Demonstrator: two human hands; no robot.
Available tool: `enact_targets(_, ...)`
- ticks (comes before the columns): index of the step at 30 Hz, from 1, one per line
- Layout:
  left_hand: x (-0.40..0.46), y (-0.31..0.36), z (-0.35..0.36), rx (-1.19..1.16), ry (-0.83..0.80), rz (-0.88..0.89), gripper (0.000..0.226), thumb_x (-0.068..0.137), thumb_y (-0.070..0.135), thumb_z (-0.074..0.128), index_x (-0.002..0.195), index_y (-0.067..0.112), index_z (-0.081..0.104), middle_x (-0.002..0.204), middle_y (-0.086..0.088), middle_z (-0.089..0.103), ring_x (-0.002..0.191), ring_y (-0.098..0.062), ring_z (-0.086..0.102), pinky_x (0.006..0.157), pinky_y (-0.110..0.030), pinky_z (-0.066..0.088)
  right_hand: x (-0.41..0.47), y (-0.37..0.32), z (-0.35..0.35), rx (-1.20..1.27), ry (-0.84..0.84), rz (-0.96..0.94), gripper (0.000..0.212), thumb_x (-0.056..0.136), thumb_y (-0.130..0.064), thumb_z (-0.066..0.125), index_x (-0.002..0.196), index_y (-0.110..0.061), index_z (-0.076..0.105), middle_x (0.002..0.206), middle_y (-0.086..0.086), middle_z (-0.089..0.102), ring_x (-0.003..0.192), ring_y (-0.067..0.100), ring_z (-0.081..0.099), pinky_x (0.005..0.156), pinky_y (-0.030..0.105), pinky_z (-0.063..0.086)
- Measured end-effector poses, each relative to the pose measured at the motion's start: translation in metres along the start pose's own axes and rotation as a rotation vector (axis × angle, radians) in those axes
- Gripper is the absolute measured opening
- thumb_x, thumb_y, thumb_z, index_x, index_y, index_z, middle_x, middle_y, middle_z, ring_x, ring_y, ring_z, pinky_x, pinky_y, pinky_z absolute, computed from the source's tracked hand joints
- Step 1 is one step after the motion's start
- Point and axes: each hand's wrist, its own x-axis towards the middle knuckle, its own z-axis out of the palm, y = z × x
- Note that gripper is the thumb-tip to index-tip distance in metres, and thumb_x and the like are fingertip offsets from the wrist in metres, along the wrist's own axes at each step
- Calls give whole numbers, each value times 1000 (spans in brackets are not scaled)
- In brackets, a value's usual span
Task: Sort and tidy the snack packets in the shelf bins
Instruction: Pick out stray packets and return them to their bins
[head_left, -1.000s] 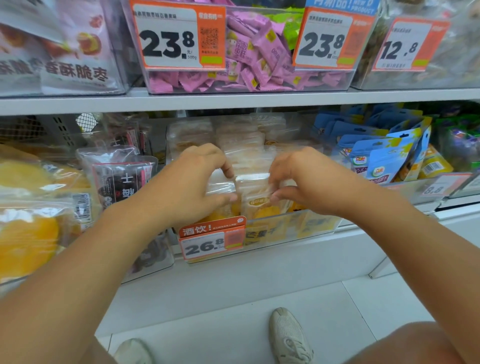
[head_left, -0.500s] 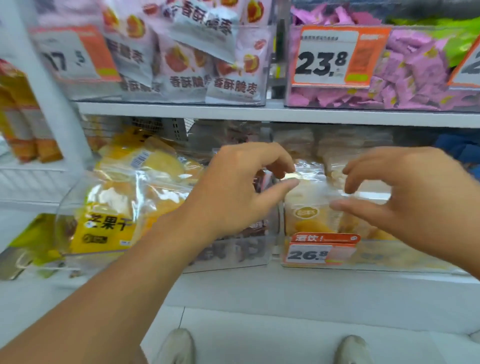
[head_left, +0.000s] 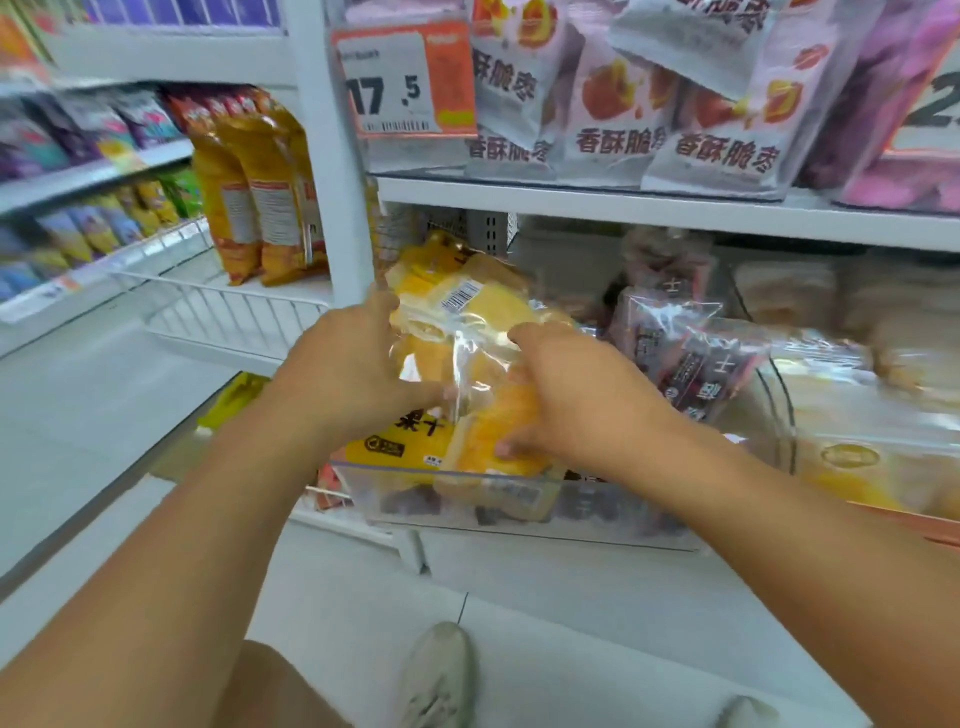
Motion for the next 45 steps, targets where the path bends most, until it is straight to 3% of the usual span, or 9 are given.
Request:
enact_targets(6,-3,-11,1,-53,-117,-10,130,53,25,100,155,29,20,132,-5,56,117,-27,57,92,-36,50,-1,-4,-9,185,-39,-107,35,65,-33,89,81,-9,69,66,5,58,61,20,52,57,37,45)
enact_targets(14,0,-19,9,-203,-73,112,10,88,20,75,90,23,67,80,9,56,65,-3,54,58,-13,38,1,13,-14,603,111,-31,17,75,-23,87,85,-19,74,75,-3,74,70,11,71,70,41,59)
enact_targets(19,-1,-9,5,-414,259,110,33,106,27,41,76,14,47,66,3,41,60,-13,39,56,-34,28,-2,19,-23,751,516,-44,17,88,-20,74,98,-15,61,89,-2,67,85,18,68,79,47,57)
enact_targets(22,0,11,7,-963,258,-162,30,107,30,37,82,26,53,79,-2,53,74,-21,52,61,-33,41,-7,17,-19,689,618,-139,20,94,-14,65,106,-12,49,103,-1,62,97,17,62,83,36,51)
enact_targets(29,-19,59,10,-1811,-319,-288,50,106,49,35,100,13,70,92,-9,74,80,-24,73,69,-41,61,-19,1,-5,423,580,-620,31,73,2,70,102,-7,64,128,8,63,125,23,56,105,39,45)
enact_targets(34,-17,59,11,-1846,-413,-252,74,93,71,35,117,10,70,114,-14,73,98,-31,72,89,-50,56,-38,21,-20,598,377,-464,42,85,-34,71,123,-16,71,140,-8,58,140,2,40,117,25,32)
enact_targets(38,-29,86,23,-1636,-248,-102,18,97,15,58,112,10,67,92,-9,75,76,-23,74,61,-35,60,-52,35,-25,857,430,-316,22,88,-22,71,108,-16,77,128,-6,66,129,6,53,104,32,47)
enact_targets(42,-36,119,34,-1537,-193,80,34,89,4,67,118,23,62,100,-5,77,90,-24,75,66,-39,61,-68,49,-46,860,700,-75,50,70,-23,89,109,-24,58,116,-5,60,107,10,62,76,37,59)
enact_targets(45,-40,145,42,-1557,-93,153,40,84,2,72,111,30,61,103,-7,76,97,-30,73,73,-51,61,-85,67,-64,920,574,218,68,62,-34,93,115,-24,53,112,-6,65,91,7,69,70,28,60)
